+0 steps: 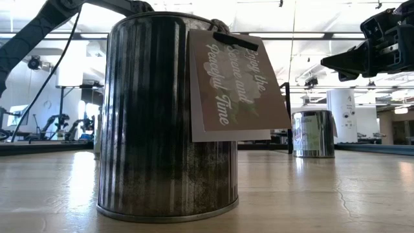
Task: Pick & Place candle stick holders
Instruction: Put the jar candle on the shelf
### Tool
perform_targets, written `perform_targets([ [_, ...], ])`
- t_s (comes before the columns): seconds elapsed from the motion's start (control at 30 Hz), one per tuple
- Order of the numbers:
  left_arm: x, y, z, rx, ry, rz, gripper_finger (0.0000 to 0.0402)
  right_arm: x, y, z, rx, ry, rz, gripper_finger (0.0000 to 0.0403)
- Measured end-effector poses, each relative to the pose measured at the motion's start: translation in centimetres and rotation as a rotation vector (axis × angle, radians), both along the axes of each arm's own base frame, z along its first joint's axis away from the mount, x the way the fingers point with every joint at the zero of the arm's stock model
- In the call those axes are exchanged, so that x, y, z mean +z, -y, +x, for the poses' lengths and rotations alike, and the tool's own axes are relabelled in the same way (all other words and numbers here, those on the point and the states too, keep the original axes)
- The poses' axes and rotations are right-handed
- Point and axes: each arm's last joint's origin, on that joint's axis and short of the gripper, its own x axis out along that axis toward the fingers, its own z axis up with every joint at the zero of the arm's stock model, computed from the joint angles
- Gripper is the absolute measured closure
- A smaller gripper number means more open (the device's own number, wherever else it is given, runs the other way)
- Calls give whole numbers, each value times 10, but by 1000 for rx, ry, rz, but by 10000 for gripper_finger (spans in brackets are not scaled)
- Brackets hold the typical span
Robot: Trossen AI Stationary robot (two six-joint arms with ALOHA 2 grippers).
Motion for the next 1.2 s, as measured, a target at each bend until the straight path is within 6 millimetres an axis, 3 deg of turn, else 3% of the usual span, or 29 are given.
perform_targets([
  [0.37,5,2,-1,-8,28,6,307,0,0,0,0,0,0,381],
  [0.8,39,17,-15,2,62,78,307,0,0,0,0,0,0,381],
  [1.0,80,55,-43,2,97,165,307,0,0,0,0,0,0,381],
  [1.2,124,122,-67,-66,195,347,307,0,0,0,0,0,0,381],
])
